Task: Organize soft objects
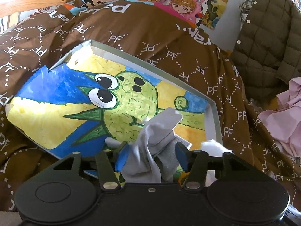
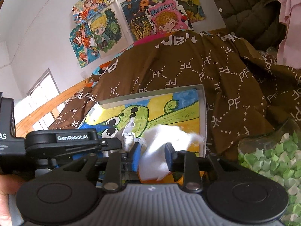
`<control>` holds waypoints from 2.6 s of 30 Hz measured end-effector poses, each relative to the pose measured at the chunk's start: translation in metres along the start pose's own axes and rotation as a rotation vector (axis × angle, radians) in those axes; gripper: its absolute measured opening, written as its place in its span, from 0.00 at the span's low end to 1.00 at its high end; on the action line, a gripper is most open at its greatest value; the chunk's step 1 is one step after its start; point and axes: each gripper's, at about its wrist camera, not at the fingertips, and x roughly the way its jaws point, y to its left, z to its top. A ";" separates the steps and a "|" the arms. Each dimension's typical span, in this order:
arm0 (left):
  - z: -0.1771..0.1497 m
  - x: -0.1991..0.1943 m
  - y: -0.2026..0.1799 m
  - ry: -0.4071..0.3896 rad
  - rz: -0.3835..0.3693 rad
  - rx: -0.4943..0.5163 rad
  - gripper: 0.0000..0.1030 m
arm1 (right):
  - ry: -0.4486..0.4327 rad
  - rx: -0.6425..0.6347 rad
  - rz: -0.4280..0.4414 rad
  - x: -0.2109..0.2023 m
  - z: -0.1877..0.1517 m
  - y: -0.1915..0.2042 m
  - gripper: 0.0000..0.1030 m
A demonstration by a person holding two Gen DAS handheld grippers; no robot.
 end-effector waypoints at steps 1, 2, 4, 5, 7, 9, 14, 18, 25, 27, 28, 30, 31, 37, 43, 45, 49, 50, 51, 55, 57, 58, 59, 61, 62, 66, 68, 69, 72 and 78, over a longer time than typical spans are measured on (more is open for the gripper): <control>0.000 -0.002 0.000 -0.006 0.001 -0.001 0.62 | -0.001 -0.005 -0.002 -0.001 0.000 0.001 0.35; 0.000 -0.005 0.000 -0.014 0.002 -0.002 0.65 | -0.001 -0.009 -0.003 -0.002 0.001 0.002 0.38; 0.000 -0.010 0.001 -0.026 0.005 -0.005 0.68 | -0.007 -0.015 -0.007 -0.005 0.003 0.003 0.43; 0.001 -0.013 0.001 -0.031 0.003 -0.007 0.69 | -0.012 -0.020 -0.011 -0.007 0.004 0.004 0.46; 0.002 -0.021 0.002 -0.044 0.002 -0.011 0.72 | -0.024 -0.034 -0.020 -0.013 0.007 0.006 0.52; 0.003 -0.030 0.003 -0.064 0.004 -0.012 0.78 | -0.041 -0.047 -0.031 -0.020 0.010 0.009 0.58; 0.007 -0.056 0.001 -0.113 0.008 -0.002 0.84 | -0.088 -0.075 -0.057 -0.043 0.019 0.015 0.72; 0.005 -0.083 -0.007 -0.161 0.032 0.036 0.93 | -0.134 -0.088 -0.073 -0.068 0.026 0.021 0.85; -0.005 -0.134 -0.014 -0.245 0.010 0.054 0.99 | -0.221 -0.103 -0.082 -0.114 0.037 0.031 0.97; -0.008 -0.147 -0.015 -0.261 0.004 0.048 0.99 | -0.239 -0.110 -0.084 -0.128 0.038 0.035 0.99; -0.010 -0.154 -0.015 -0.275 0.003 0.048 0.99 | -0.249 -0.119 -0.085 -0.134 0.039 0.037 1.00; -0.016 -0.168 -0.017 -0.301 0.003 0.055 0.99 | -0.271 -0.141 -0.089 -0.147 0.039 0.042 1.00; -0.018 -0.174 -0.017 -0.311 0.003 0.061 0.99 | -0.284 -0.151 -0.092 -0.153 0.039 0.045 1.00; -0.035 -0.214 -0.018 -0.378 0.015 0.081 0.99 | -0.333 -0.191 -0.097 -0.184 0.034 0.062 1.00; -0.056 -0.246 -0.015 -0.422 0.021 0.089 0.99 | -0.341 -0.197 -0.100 -0.207 0.019 0.070 1.00; -0.063 -0.253 -0.015 -0.434 0.022 0.100 0.99 | -0.340 -0.202 -0.106 -0.214 0.012 0.073 1.00; -0.075 -0.267 -0.015 -0.444 0.018 0.124 0.99 | -0.341 -0.212 -0.115 -0.228 0.000 0.078 1.00; -0.079 -0.269 -0.015 -0.445 0.018 0.131 0.99 | -0.339 -0.214 -0.117 -0.231 -0.003 0.079 1.00; -0.081 -0.272 -0.015 -0.447 0.019 0.139 0.99 | -0.337 -0.216 -0.119 -0.235 -0.006 0.079 1.00; -0.091 -0.282 -0.014 -0.464 0.013 0.172 0.99 | -0.336 -0.223 -0.125 -0.247 -0.017 0.084 1.00; -0.095 -0.286 -0.014 -0.468 0.008 0.189 0.99 | -0.335 -0.232 -0.133 -0.252 -0.022 0.085 1.00; -0.098 -0.288 -0.013 -0.468 0.007 0.199 0.99 | -0.333 -0.236 -0.139 -0.254 -0.025 0.086 1.00; -0.101 -0.289 -0.013 -0.466 0.006 0.206 0.99 | -0.331 -0.241 -0.146 -0.257 -0.028 0.087 1.00; -0.108 -0.291 -0.011 -0.459 0.000 0.222 0.99 | -0.320 -0.246 -0.161 -0.262 -0.036 0.087 1.00; -0.112 -0.292 -0.011 -0.457 -0.001 0.230 0.99 | -0.313 -0.247 -0.168 -0.265 -0.039 0.087 1.00; -0.129 -0.293 -0.007 -0.444 -0.002 0.258 0.99 | -0.300 -0.261 -0.187 -0.276 -0.052 0.089 1.00; -0.136 -0.291 -0.005 -0.423 -0.004 0.278 0.99 | -0.287 -0.259 -0.194 -0.280 -0.058 0.089 1.00; -0.140 -0.290 -0.004 -0.413 -0.005 0.288 0.99 | -0.277 -0.257 -0.195 -0.281 -0.062 0.088 1.00; -0.153 -0.286 -0.001 -0.382 -0.009 0.327 0.99 | -0.220 -0.258 -0.202 -0.279 -0.071 0.086 1.00; -0.172 -0.274 0.006 -0.303 -0.014 0.375 0.99 | -0.109 -0.286 -0.214 -0.262 -0.081 0.089 1.00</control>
